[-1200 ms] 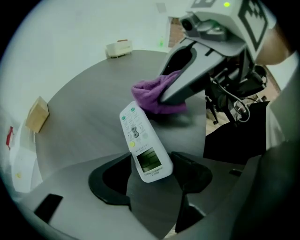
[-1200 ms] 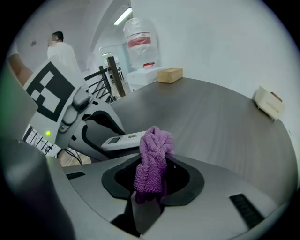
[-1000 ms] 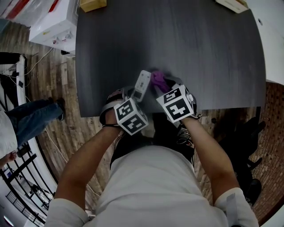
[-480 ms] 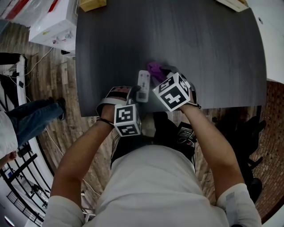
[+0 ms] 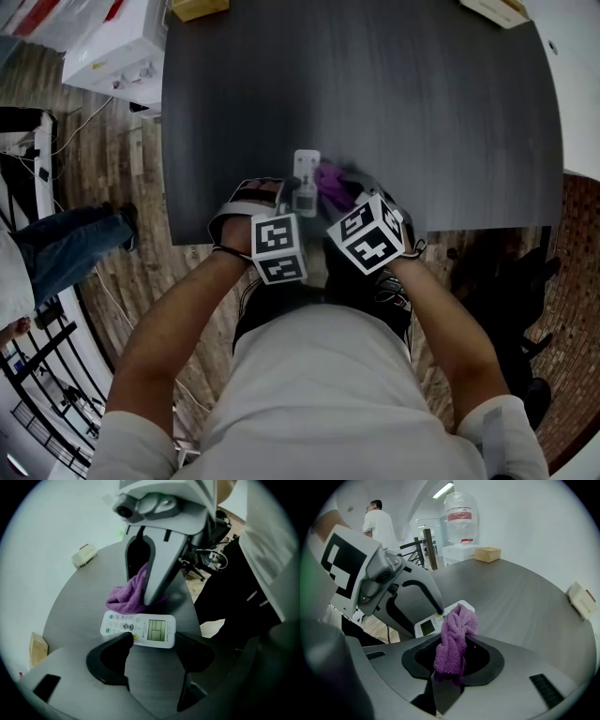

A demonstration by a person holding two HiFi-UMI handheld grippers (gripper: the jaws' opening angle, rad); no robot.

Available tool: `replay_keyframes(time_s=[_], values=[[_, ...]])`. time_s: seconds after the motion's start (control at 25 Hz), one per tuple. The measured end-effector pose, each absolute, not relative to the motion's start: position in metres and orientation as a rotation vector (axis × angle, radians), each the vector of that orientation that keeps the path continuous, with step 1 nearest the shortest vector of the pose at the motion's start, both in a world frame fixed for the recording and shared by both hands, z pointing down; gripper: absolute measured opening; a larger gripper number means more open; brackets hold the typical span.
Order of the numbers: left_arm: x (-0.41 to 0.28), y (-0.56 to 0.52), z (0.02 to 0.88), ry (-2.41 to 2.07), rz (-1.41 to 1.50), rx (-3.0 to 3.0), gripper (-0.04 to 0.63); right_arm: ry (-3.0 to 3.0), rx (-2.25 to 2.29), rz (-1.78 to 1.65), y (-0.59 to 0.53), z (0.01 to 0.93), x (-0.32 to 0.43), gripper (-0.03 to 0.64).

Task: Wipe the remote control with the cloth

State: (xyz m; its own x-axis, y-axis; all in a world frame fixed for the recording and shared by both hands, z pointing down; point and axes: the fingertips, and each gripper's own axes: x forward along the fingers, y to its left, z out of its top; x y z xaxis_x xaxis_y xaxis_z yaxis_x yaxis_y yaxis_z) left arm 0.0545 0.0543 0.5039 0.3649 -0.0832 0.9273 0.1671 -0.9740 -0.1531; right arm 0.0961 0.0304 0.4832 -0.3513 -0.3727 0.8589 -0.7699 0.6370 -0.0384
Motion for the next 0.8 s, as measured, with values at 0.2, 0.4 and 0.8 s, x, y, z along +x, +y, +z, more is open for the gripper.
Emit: replay_keyframes(time_s=[0.2,0.4,0.8], values=[[0.054,0.053,0.504,-0.033,-1.684,-2.407,0.293,-1.97,0.83,0.57,0.056,0.483,0.088,0.121],[0.054,0.054,0.504,-0.01,-1.704,-2.406,0.293,-1.971,0.793,0.591,0.082,0.483,0.081,0.121],[0.05,0.053,0.503,0.071,-1.657,-2.479,0.29,-2.114,0.718,0.721,0.118,0.464,0.057,0.123]])
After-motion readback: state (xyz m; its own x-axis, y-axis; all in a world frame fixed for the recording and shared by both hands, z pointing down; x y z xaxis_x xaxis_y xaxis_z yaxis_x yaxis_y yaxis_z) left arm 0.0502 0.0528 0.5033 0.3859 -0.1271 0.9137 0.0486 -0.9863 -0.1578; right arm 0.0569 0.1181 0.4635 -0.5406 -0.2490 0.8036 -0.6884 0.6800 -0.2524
